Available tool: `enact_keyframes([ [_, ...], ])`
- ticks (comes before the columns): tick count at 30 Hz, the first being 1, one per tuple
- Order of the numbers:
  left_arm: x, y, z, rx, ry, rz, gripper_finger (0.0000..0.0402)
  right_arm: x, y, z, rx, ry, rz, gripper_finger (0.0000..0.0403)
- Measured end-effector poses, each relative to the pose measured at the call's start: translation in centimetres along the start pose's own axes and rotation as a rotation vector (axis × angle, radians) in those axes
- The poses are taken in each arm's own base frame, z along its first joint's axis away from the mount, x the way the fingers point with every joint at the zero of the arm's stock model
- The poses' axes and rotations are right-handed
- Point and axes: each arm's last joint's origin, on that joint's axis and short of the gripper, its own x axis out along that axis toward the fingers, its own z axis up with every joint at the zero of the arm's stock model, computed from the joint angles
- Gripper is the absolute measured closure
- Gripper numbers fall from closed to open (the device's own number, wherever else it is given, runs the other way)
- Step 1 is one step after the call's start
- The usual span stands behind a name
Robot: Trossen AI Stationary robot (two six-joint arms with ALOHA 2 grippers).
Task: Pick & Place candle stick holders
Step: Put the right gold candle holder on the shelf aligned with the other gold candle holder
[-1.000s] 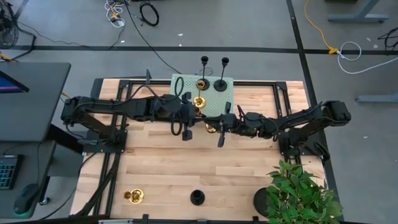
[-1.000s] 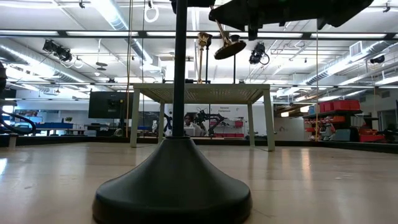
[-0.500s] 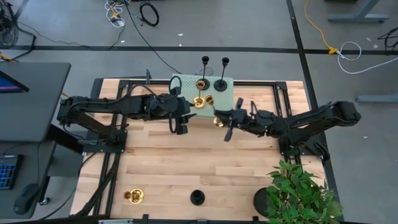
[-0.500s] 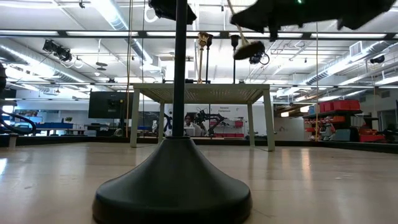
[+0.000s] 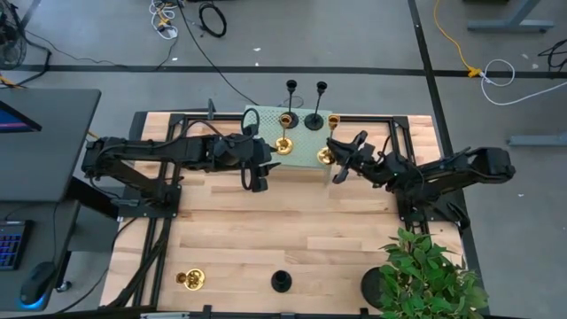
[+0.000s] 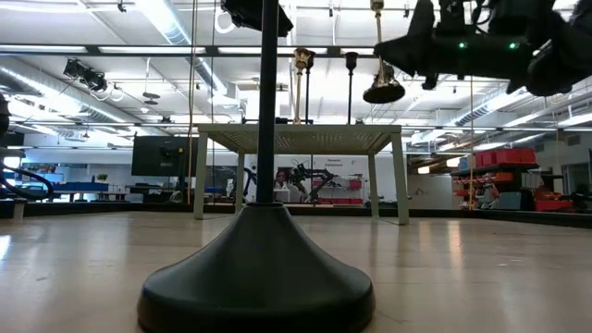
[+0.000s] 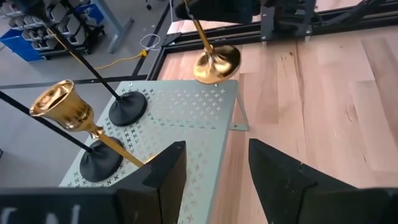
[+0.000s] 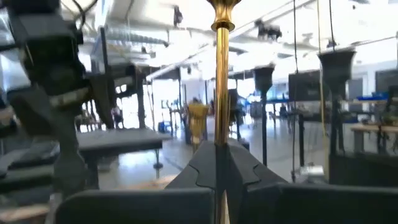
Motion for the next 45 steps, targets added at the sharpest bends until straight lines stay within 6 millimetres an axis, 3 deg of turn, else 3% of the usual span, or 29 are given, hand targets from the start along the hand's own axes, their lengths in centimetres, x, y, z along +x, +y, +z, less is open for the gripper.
enact_keyframes([
  [12,0.0,0.0,0.0,0.001,0.002,-0.001,0.0225,1.7,-2.1,-2.6,-0.016,-0.036,0.030,0.0402],
  [23,0.1,0.0,-0.1,0.007,0.013,-0.003,0.0225,4.2,-2.3,-4.3,-0.044,-0.044,0.100,0.0402],
  [45,0.1,-0.1,-0.4,0.015,0.040,-0.007,0.0225,3.9,-3.2,-5.3,-0.068,0.016,0.097,0.0402],
])
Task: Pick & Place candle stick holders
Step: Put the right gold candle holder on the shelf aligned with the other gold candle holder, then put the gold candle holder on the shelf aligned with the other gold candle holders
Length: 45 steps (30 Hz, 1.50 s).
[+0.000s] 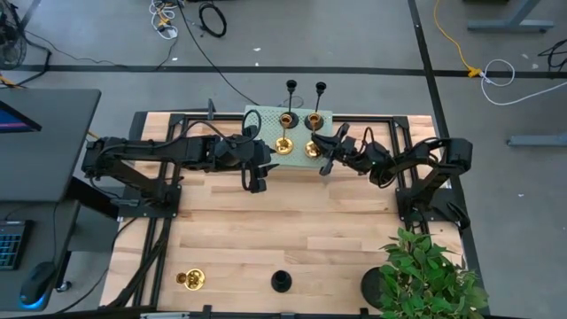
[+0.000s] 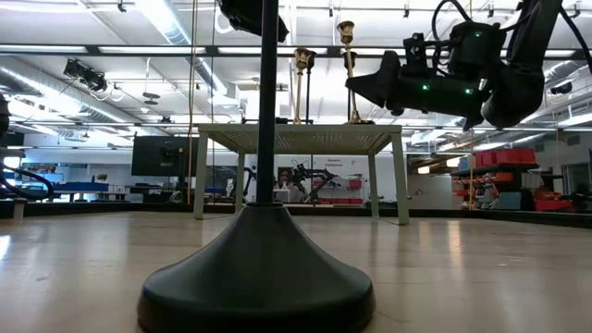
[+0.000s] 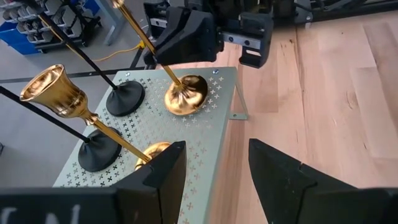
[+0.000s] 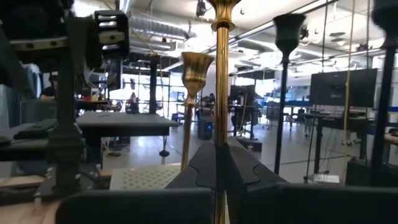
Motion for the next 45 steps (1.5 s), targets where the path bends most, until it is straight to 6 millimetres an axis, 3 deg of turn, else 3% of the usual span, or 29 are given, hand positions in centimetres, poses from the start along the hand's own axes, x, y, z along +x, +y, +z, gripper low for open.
enact_keyframes([
  [16,0.00,0.00,0.00,-0.001,0.000,0.000,0.0225,-0.01,-0.01,-0.27,0.017,0.027,0.004,0.0401],
  [28,0.00,0.00,0.00,-0.001,0.000,0.000,0.0225,-0.01,-0.02,-0.26,0.022,0.027,0.000,0.0327],
  [45,0.00,-0.02,-0.13,0.004,0.012,-0.002,0.0225,-0.02,0.09,0.07,0.031,0.019,0.004,0.0289],
])
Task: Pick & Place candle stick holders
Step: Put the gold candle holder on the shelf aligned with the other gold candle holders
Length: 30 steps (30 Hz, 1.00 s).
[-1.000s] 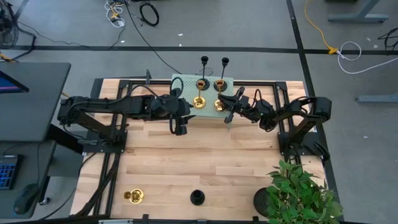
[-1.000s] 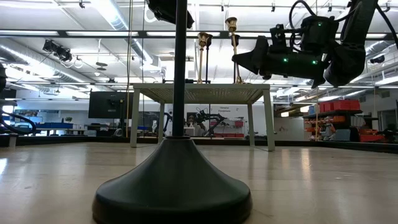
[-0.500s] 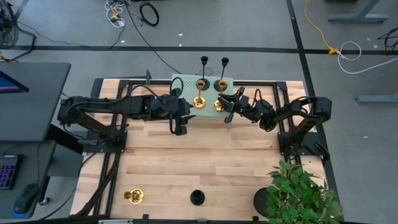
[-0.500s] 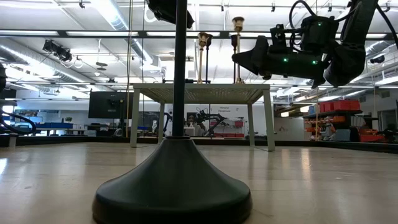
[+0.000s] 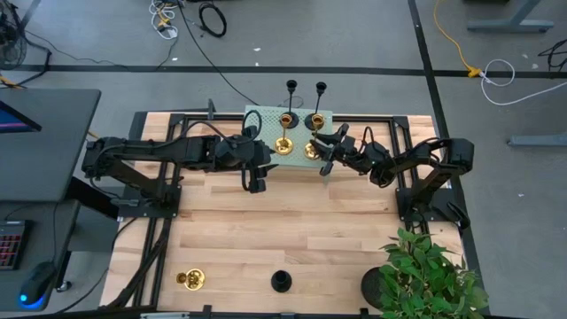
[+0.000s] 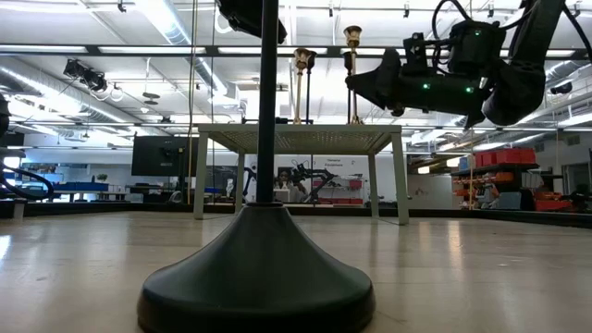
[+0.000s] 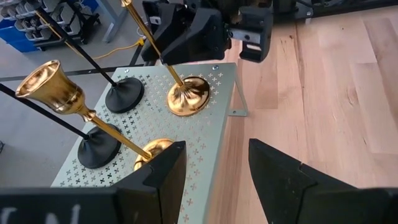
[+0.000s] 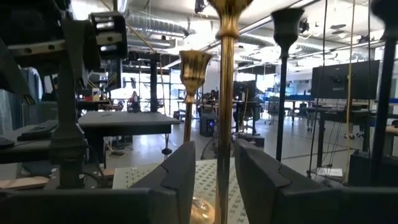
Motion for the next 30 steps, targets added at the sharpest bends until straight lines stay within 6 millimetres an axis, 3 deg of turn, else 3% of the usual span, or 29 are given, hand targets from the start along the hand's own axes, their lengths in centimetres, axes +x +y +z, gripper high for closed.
enact_keyframes([
  [5,0.0,0.0,-0.1,0.004,0.010,-0.002,0.0225,-1.1,-0.2,0.8,-0.014,-0.008,-0.035,0.0283],
  [14,0.0,0.0,-0.2,0.007,0.019,-0.004,0.0225,-5.4,0.1,2.4,0.004,-0.038,0.004,0.0279],
  [22,-1.1,-2.2,-0.3,0.041,0.017,-0.316,0.0225,-7.2,2.9,4.2,0.116,-0.124,0.360,0.0279],
  [30,-2.0,-4.7,-2.2,0.046,0.148,-0.392,0.0225,-8.1,5.7,5.0,0.165,-0.143,0.492,0.0279],
])
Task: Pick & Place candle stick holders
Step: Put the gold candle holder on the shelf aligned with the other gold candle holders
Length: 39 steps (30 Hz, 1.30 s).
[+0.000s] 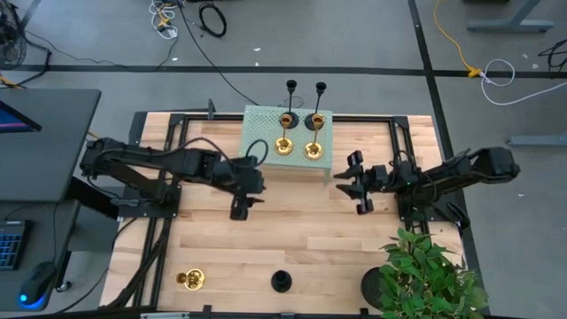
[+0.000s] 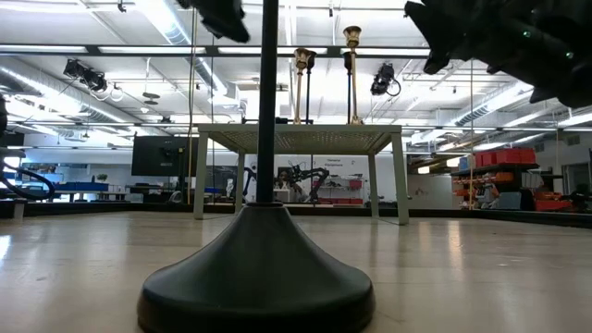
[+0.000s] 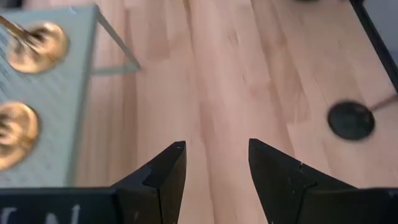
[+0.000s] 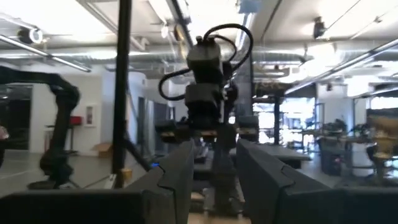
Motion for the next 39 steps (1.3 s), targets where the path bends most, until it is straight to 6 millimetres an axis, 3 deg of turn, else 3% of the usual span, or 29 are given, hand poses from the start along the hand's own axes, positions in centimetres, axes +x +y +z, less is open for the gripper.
enact_keyframes([
  [8,-2.1,-3.0,-3.3,0.025,-0.027,-0.085,0.0225,0.2,1.4,-0.6,0.015,0.060,-0.044,0.0279],
  [20,-4.2,-6.9,-11.5,0.022,-0.152,-0.304,0.0225,0.2,1.6,-0.6,0.028,0.065,-0.110,0.0279],
  [28,-4.5,-8.6,-15.9,0.094,-0.135,-0.460,0.0225,0.2,1.4,-0.6,0.078,0.061,-0.176,0.0279],
  [39,-3.5,-10.5,-21.9,0.015,-0.019,-0.617,0.0225,0.1,1.0,-0.7,0.074,0.066,-0.323,0.0279],
])
